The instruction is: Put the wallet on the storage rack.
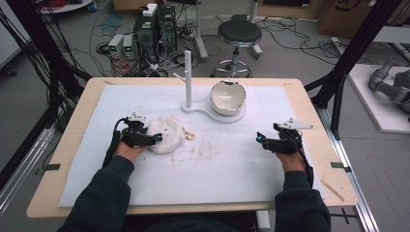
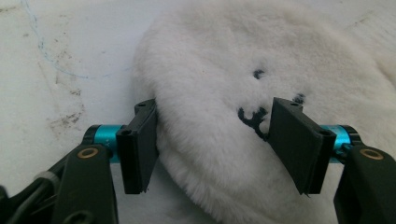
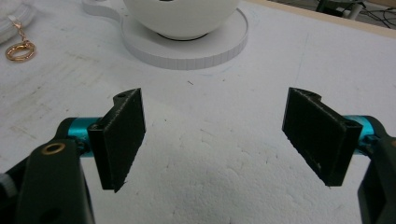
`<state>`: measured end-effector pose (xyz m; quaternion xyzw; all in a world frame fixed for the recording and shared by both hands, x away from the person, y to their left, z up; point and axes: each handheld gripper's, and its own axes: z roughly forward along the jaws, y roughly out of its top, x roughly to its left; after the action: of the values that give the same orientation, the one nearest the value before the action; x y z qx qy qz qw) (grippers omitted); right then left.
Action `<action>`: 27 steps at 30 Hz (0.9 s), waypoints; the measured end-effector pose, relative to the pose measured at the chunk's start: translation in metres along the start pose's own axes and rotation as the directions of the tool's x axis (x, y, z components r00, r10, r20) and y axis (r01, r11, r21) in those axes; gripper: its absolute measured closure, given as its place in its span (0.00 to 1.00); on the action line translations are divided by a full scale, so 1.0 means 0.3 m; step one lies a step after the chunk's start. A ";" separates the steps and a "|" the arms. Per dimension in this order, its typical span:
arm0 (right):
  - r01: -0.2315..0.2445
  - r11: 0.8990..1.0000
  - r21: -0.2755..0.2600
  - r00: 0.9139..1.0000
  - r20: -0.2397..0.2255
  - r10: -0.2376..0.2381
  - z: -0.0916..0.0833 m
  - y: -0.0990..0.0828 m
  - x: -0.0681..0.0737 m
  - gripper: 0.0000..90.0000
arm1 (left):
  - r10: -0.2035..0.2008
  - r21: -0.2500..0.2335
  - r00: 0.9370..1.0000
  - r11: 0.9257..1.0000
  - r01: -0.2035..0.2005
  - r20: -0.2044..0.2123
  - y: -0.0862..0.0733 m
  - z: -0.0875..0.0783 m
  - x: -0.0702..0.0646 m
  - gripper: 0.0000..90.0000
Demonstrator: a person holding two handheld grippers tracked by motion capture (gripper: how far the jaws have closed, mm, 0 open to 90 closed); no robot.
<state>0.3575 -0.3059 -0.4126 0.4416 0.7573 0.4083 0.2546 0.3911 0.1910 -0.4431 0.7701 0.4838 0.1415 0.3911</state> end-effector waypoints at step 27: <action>-0.068 0.997 -0.029 0.924 -0.379 0.052 0.133 0.080 0.217 0.28 | 0.054 -0.453 0.979 0.891 0.042 0.196 0.033 -0.140 -0.153 0.90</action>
<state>0.3670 -0.2265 -0.4155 0.3725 0.7695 0.5089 0.1006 0.3499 0.1690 -0.4011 0.6691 0.3924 0.1726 0.6071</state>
